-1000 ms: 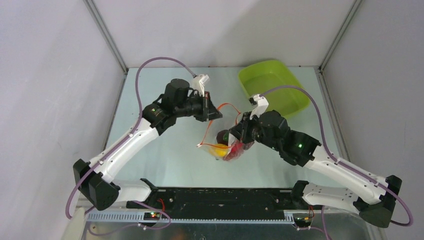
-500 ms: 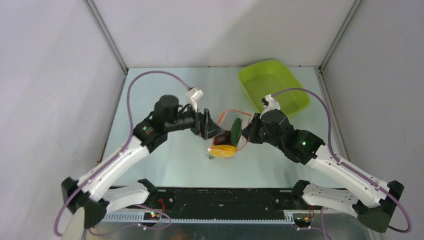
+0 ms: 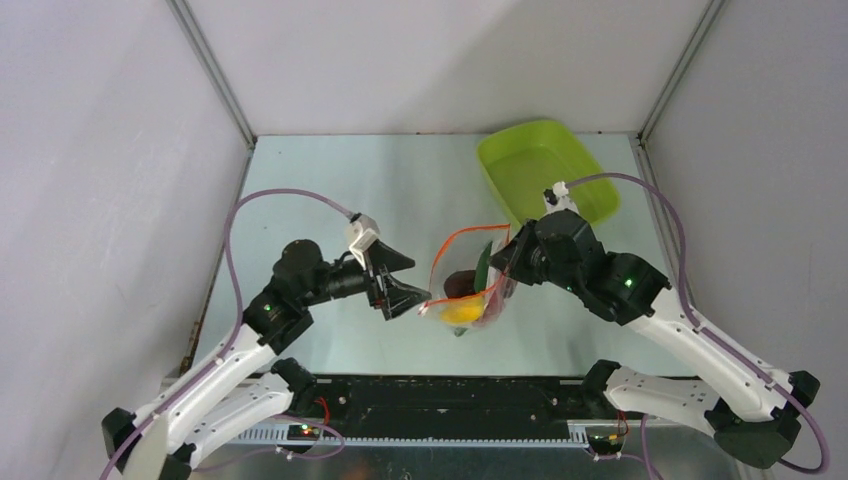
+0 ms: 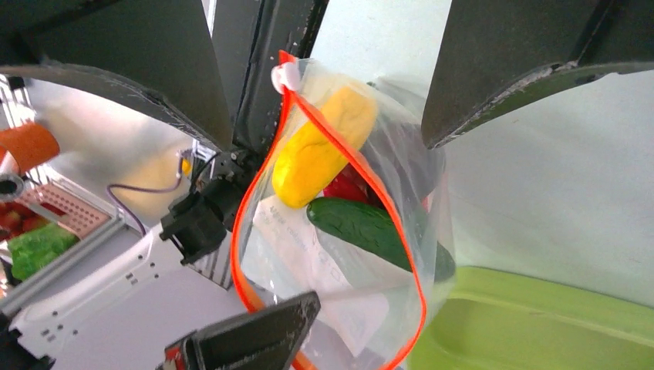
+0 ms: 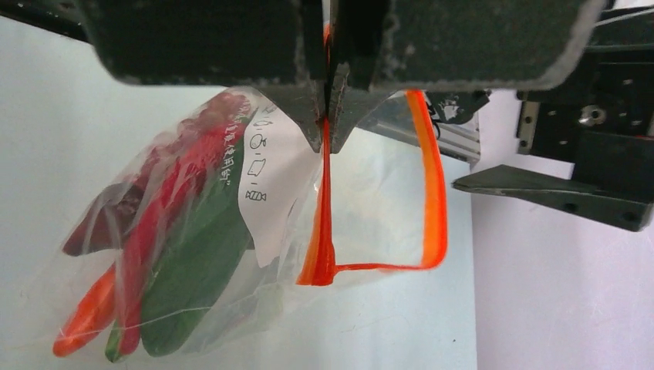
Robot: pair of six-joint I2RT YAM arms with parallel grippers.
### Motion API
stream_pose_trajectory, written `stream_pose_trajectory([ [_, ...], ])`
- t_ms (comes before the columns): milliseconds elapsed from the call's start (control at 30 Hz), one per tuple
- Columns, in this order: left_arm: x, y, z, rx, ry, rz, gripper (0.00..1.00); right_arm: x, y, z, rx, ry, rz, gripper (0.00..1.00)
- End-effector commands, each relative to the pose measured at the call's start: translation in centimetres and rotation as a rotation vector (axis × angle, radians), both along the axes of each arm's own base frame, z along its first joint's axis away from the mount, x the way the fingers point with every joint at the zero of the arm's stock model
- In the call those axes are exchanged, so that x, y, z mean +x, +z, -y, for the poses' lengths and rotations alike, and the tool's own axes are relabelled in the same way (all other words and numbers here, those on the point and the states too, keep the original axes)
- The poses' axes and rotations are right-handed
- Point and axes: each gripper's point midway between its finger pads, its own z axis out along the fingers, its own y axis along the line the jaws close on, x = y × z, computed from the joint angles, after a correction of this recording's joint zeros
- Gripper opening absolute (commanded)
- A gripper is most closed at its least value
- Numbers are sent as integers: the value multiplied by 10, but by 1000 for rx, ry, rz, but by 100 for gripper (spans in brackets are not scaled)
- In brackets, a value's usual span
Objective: Place the food in the zip-top bag and seal the zipper
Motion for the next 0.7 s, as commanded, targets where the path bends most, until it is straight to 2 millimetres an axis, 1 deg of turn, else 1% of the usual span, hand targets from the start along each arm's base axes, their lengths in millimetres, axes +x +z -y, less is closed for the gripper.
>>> stream_pose_trajectory([
  [0,-13,9,12,-50,-131,112,100,-1,28,5,96,-62,-14,0],
  [133,-20,-1,14,-71,-161,89,100,8,23,13,79,-115,-19,0],
  [167,-20,-6,14,-71,-161,80,100,12,23,16,77,-128,-17,0],
  [267,-16,-20,13,-58,-129,43,100,23,21,17,82,-139,-12,0],
  [300,-16,-26,14,-51,-126,29,100,30,19,23,78,-161,-10,0],
  [333,-15,-28,14,-49,-125,20,100,33,16,22,85,-159,-16,0],
  [367,-16,-31,15,-47,-130,14,100,43,17,25,101,-180,-8,0],
  [400,-16,-32,16,-47,-133,9,100,44,13,23,113,-166,-20,0],
  [433,-17,-35,18,-47,-137,6,100,53,15,24,130,-179,-13,0],
  [500,-11,-37,20,-53,-112,11,100,59,11,23,137,-168,-20,0],
  [533,-8,-34,21,-67,-103,32,100,60,10,23,135,-161,-23,0],
  [567,-3,-40,21,-60,-85,30,100,61,8,23,132,-157,-30,0],
  [600,1,-37,23,-73,-74,53,100,64,5,27,126,-169,-32,0],
  [633,9,-40,24,-67,-48,56,100,62,2,25,135,-148,-47,0],
  [667,13,-36,25,-78,-37,79,99,63,1,28,140,-153,-51,0],
])
